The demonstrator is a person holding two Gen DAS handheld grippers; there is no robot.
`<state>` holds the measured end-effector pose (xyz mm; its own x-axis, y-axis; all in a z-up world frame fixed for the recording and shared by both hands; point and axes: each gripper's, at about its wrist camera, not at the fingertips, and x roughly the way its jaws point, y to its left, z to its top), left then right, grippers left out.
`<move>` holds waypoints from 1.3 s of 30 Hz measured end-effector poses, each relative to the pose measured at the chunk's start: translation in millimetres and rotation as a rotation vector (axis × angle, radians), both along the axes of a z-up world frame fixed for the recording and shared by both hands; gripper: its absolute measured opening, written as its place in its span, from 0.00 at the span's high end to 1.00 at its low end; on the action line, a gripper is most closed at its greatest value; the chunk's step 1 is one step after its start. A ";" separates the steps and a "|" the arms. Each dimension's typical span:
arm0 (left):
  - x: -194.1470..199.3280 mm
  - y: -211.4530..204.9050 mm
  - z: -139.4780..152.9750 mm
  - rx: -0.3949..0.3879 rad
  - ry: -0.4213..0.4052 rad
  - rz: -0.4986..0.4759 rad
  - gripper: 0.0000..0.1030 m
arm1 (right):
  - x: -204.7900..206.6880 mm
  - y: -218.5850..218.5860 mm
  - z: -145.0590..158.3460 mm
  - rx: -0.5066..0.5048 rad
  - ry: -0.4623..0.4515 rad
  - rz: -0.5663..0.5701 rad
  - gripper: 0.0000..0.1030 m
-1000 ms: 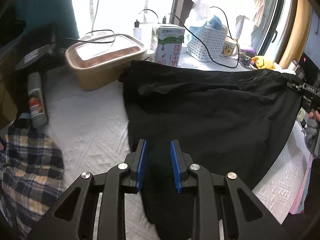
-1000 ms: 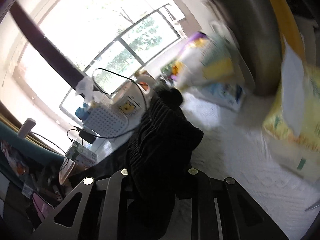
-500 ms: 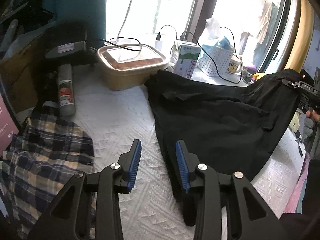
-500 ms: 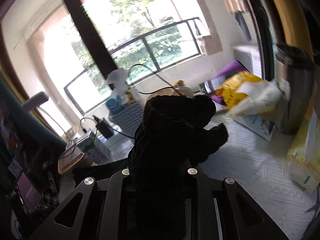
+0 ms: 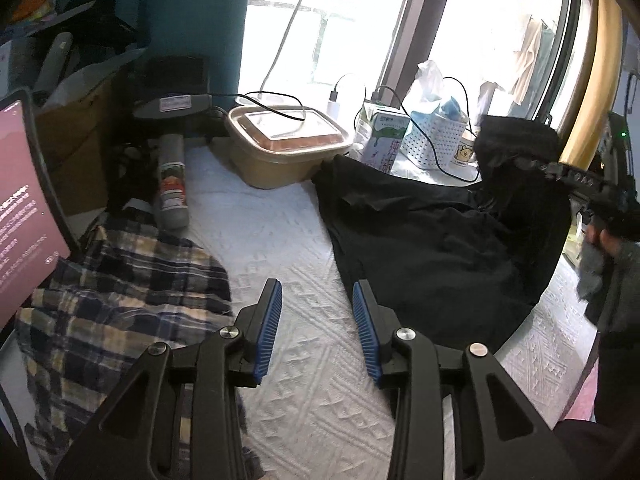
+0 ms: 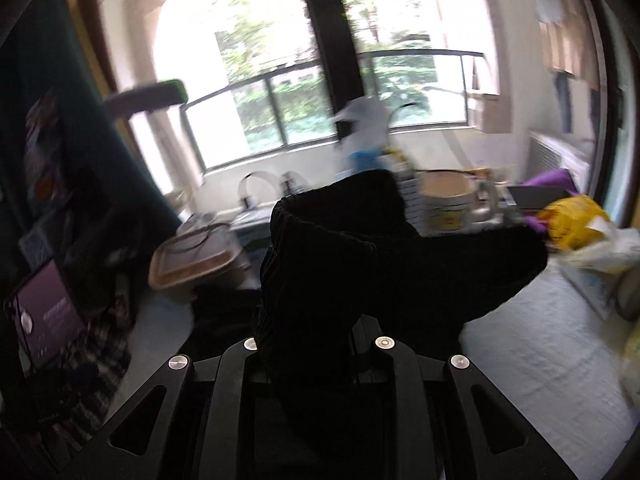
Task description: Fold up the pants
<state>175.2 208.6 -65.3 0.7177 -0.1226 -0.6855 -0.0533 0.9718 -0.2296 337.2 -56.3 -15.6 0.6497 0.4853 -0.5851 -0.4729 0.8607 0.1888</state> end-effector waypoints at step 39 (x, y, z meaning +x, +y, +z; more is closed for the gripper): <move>55.9 -38.7 11.9 0.057 0.040 -0.088 0.50 | -73.2 22.5 -63.5 -0.161 0.067 0.366 0.00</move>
<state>231.2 170.0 -53.5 0.6776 -0.1445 -0.7211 0.0251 0.9845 -0.1737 264.1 -33.8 -79.0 0.4086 0.5764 -0.7077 -0.7449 0.6587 0.1065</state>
